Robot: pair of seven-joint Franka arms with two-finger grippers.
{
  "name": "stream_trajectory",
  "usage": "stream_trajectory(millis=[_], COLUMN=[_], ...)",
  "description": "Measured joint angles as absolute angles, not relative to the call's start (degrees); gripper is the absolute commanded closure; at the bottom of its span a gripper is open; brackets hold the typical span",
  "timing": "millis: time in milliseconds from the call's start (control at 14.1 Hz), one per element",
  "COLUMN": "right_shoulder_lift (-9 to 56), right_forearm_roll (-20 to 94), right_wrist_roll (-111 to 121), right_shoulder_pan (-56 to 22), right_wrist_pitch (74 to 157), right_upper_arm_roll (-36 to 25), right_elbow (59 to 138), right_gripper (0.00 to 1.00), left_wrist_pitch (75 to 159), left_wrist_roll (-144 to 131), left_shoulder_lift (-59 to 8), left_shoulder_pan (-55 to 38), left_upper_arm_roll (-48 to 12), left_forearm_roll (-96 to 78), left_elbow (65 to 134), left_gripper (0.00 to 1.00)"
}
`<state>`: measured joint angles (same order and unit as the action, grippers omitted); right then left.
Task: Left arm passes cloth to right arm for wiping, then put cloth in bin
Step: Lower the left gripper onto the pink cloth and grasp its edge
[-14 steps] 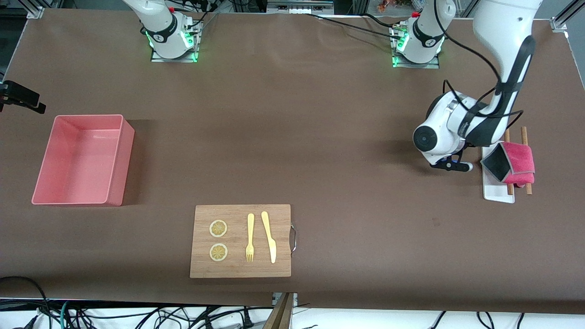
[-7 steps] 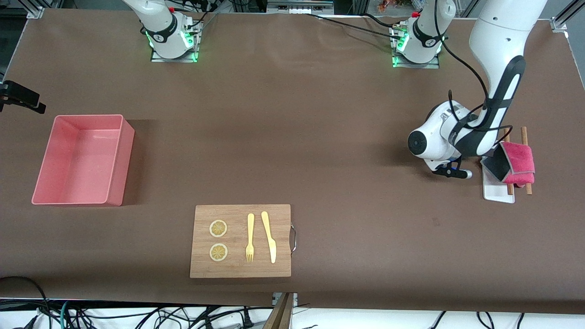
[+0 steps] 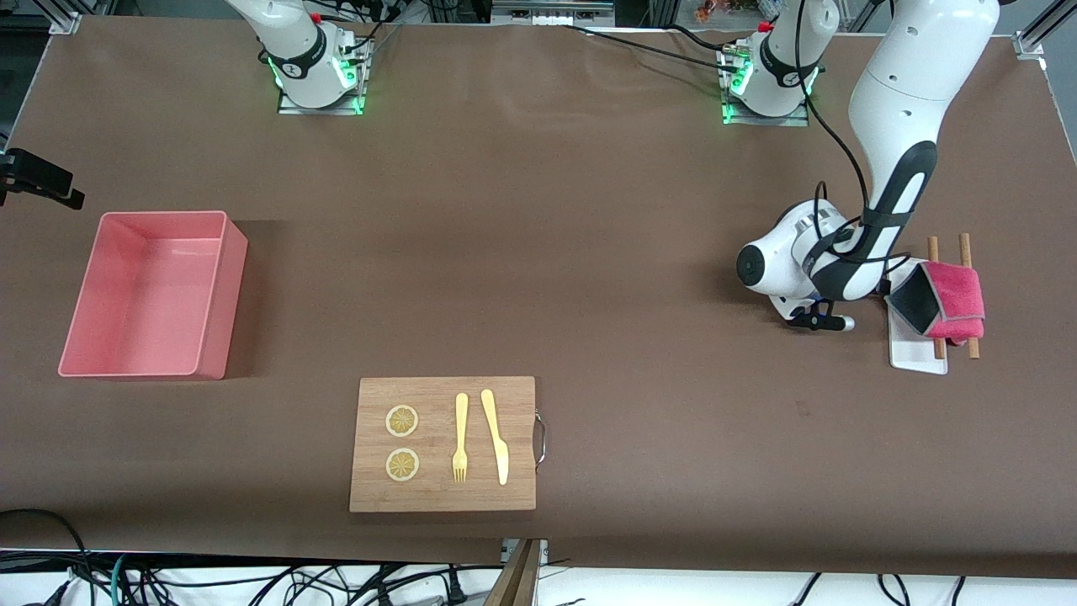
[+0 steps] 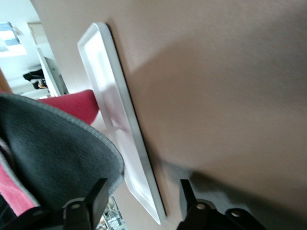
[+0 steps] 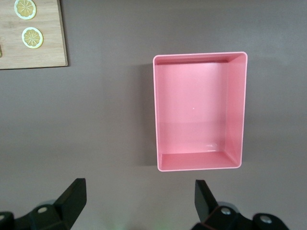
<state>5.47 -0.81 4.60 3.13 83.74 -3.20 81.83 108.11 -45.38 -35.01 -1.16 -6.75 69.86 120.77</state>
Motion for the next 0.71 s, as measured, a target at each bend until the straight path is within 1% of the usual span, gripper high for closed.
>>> stream_trajectory(millis=[142,283,496,709], right_shoulder_lift=[5.47,5.47,5.47,5.47], right_forearm_roll=[-0.81,-0.81,-0.81,-0.81], right_wrist_roll=[4.6,4.6,4.6,4.6], right_shoulder_pan=[3.13,3.13,3.13,3.13], right_wrist_pitch=[83.74,83.74,83.74,83.74], right_upper_arm_roll=[-3.2,-3.2,-3.2,-3.2], right_elbow=[81.83,81.83,81.83,81.83], right_gripper=[0.0,0.0,0.0,0.0], left_wrist_pitch=[108.12,108.19,108.27,108.33], left_wrist_roll=[-45.47,-46.11,-47.84,-48.42], left_shoulder_lift=[-35.01,-35.13,-35.89,-36.26], left_shoulder_pan=[-0.24,0.44,0.83,0.83], left_upper_arm_roll=[-6.73,-6.72,-6.72,-6.73], left_forearm_roll=[71.68,73.08,73.31,74.05], left_elbow=[120.62,120.58,120.58,120.57], left_gripper=[0.35,0.39,0.55,0.68])
